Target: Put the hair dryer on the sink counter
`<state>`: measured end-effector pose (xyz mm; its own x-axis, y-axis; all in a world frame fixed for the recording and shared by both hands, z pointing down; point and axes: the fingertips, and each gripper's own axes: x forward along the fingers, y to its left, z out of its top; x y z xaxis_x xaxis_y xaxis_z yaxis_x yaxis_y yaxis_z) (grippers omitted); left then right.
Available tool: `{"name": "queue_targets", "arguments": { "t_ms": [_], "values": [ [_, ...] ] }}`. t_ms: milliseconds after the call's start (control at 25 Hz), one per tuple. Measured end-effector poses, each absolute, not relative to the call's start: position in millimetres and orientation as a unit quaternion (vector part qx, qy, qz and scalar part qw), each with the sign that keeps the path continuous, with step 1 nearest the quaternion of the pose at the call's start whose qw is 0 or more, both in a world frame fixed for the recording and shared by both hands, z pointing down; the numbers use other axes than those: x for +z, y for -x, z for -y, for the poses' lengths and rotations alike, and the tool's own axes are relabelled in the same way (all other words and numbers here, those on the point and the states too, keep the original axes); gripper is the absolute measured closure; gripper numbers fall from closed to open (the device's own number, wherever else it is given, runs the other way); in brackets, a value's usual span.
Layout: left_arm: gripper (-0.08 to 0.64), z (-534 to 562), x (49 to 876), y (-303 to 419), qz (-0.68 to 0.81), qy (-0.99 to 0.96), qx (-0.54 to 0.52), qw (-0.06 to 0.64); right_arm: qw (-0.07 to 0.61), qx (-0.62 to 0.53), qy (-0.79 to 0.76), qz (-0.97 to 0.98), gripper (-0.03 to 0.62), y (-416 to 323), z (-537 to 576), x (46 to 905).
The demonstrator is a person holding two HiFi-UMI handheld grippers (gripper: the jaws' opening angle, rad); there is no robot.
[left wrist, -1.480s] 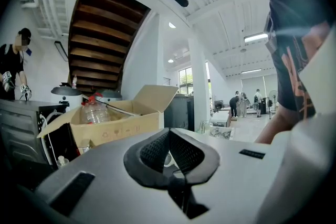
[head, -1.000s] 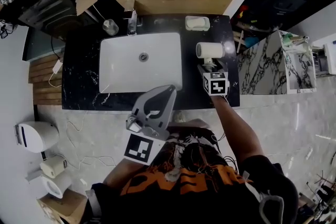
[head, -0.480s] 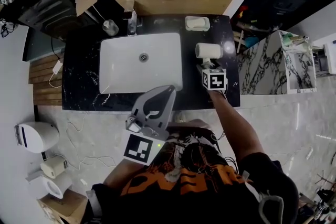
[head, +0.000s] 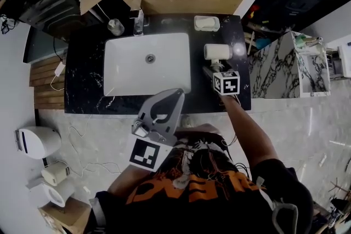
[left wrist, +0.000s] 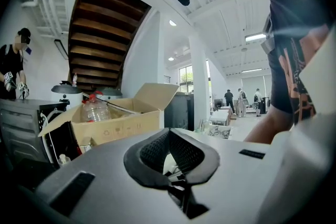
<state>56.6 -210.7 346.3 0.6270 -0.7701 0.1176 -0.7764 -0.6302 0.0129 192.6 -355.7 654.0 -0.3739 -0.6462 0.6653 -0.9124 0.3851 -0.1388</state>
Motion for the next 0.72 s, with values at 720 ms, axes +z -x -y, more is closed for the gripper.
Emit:
{"name": "queue_targets", "arguments": {
  "t_ms": [720],
  "values": [
    [0.537,205.8,347.2,-62.1,0.41,-0.91,0.059,0.017,0.213,0.129,-0.507,0.825,0.197,-184.2,324.0,579.9]
  ]
}}
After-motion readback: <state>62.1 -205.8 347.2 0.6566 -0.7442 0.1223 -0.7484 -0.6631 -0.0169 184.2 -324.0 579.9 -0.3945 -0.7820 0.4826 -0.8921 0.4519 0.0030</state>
